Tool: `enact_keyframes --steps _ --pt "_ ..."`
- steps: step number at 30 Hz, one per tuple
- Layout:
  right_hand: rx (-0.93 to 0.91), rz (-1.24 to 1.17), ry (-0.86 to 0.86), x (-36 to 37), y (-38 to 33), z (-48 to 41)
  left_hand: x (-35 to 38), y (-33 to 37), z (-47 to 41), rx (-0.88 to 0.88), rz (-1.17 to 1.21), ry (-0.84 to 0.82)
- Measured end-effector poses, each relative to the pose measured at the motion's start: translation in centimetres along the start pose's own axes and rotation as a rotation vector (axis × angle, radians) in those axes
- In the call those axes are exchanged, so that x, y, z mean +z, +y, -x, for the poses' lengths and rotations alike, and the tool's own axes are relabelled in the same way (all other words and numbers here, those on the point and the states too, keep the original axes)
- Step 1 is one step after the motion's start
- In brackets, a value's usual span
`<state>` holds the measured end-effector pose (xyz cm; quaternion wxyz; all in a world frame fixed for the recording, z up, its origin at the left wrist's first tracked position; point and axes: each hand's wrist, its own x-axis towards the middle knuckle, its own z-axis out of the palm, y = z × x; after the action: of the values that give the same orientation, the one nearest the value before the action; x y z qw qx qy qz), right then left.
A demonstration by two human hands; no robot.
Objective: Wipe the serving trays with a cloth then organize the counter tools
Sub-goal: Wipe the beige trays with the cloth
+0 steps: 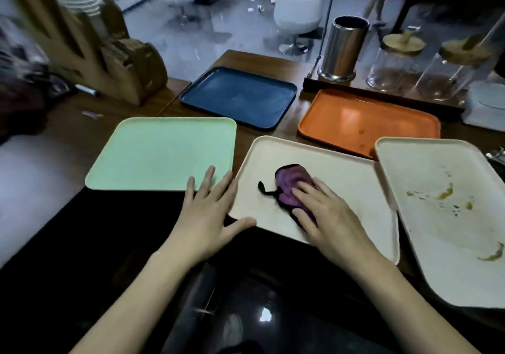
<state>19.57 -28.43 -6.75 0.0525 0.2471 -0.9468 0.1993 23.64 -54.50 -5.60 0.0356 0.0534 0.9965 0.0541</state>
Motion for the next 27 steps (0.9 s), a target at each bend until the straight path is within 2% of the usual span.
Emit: enact_keyframes --steps 6,14,18,23,27 --pt "0.012 -0.014 -0.093 0.2 -0.5 -1.4 -0.5 0.1 -0.2 -0.087 -0.06 -0.055" --pt "-0.328 -0.032 -0.316 -0.5 -2.2 -3.8 0.4 -0.1 -0.6 -0.111 -0.039 -0.058" --pt "-0.344 -0.012 -0.28 0.4 -2.2 -7.5 0.0 -0.7 -0.8 -0.063 -0.063 -0.039" --pt "-0.153 0.018 -0.161 2.3 -0.6 -13.7 -1.2 -1.3 -1.2 -0.016 -0.141 -0.089" --pt "-0.117 0.051 -0.085 2.9 -1.0 -14.1 -1.4 -1.1 -1.7 -0.005 -0.163 -0.105"
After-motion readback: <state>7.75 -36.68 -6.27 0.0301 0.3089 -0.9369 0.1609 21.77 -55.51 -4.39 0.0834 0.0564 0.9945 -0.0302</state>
